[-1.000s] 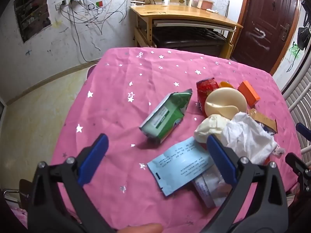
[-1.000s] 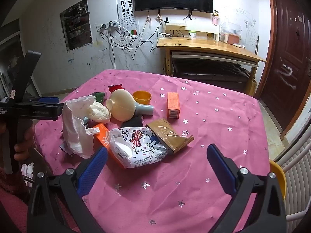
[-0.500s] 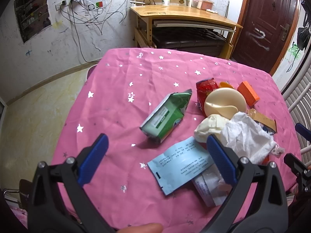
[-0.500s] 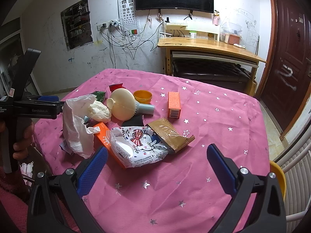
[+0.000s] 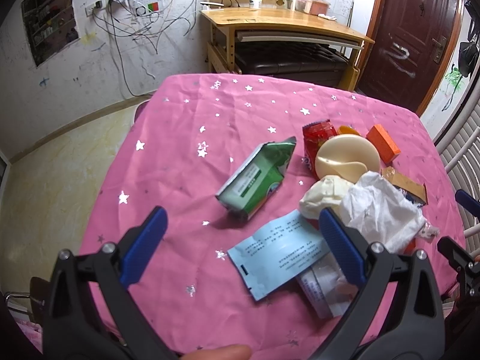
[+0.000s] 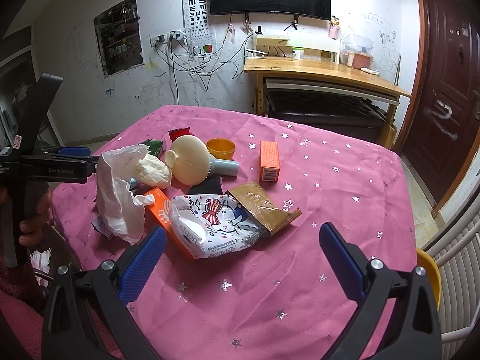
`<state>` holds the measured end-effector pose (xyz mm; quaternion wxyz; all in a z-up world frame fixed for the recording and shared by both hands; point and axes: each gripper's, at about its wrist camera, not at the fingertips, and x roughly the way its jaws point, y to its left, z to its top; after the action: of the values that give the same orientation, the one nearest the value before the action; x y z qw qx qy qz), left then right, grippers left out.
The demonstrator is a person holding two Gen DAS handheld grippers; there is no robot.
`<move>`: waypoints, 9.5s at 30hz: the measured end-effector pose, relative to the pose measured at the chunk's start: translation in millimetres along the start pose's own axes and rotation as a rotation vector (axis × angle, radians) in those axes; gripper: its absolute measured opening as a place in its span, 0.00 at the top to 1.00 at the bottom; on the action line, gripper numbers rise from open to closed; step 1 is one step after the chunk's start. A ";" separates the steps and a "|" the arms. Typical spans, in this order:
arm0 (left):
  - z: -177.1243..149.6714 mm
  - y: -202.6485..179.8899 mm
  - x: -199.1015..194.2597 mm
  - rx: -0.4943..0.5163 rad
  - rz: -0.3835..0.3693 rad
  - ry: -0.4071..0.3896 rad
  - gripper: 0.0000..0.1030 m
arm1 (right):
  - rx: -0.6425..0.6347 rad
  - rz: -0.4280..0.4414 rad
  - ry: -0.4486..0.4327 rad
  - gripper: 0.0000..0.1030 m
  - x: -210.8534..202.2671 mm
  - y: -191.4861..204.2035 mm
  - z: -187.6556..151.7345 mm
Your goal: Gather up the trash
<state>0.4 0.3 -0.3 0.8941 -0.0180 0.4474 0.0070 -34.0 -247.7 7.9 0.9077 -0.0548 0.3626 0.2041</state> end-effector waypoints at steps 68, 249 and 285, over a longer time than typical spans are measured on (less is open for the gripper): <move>-2.5 2.4 -8.0 0.003 0.009 0.000 0.06 | 0.013 -0.003 -0.007 0.07 2.7 -3.9 1.2; 1.6 -85.3 -14.3 0.051 -0.180 0.132 0.79 | -0.053 0.028 0.162 0.18 86.2 -43.3 24.9; 40.1 -129.9 -72.7 0.108 -0.216 -0.034 0.91 | 0.119 -0.041 -0.097 0.71 -21.8 -117.3 27.6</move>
<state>-7.4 -127.6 85.3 0.8967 -0.0178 0.4275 -0.1131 17.4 -354.9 37.3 0.9298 0.0018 0.3283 0.1663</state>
